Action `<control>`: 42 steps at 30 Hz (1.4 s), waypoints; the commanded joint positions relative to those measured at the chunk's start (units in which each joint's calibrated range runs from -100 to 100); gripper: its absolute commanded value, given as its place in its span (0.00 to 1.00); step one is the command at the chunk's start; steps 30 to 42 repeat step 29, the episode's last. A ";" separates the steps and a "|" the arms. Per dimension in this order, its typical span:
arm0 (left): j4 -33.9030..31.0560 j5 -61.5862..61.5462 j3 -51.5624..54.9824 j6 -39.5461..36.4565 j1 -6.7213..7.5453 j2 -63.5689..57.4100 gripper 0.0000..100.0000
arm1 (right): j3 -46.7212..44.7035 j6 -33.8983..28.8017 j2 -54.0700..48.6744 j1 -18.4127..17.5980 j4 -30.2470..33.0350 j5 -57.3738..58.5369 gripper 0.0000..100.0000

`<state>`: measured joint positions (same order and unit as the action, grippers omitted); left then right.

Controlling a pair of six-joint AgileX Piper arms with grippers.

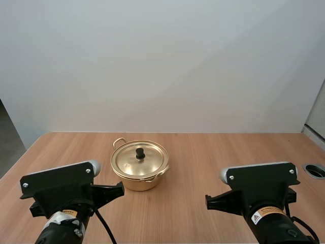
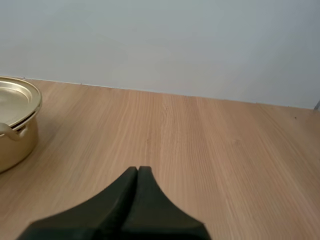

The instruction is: Open the pot, put the car inside, and close it

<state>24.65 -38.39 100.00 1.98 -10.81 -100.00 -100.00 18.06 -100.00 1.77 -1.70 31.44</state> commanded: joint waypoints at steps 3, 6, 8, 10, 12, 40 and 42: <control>-0.42 0.87 0.00 0.03 0.05 0.00 0.00 | 0.00 -0.90 0.00 -0.02 -0.06 -0.07 0.00; -0.40 1.06 0.00 0.03 0.05 0.00 0.00 | 0.00 -0.90 0.00 -0.02 -0.07 -0.07 0.00; -0.40 1.06 0.00 0.03 0.05 0.00 0.00 | 0.00 -0.90 0.00 -0.02 -0.07 -0.07 0.00; -0.40 1.06 0.00 0.03 0.05 0.00 0.00 | 0.00 -0.90 0.00 -0.02 -0.07 -0.07 0.00; -0.40 1.08 0.00 0.03 0.67 0.00 0.00 | 0.00 -0.90 0.00 -0.02 -0.07 -0.07 0.00; -0.56 1.80 0.00 0.03 10.39 0.00 0.00 | 0.00 -0.90 0.00 -0.02 -0.07 -0.07 0.00; -0.56 1.80 0.00 0.03 10.39 0.00 0.00 | 0.00 -0.90 0.00 -0.02 -0.07 -0.07 0.00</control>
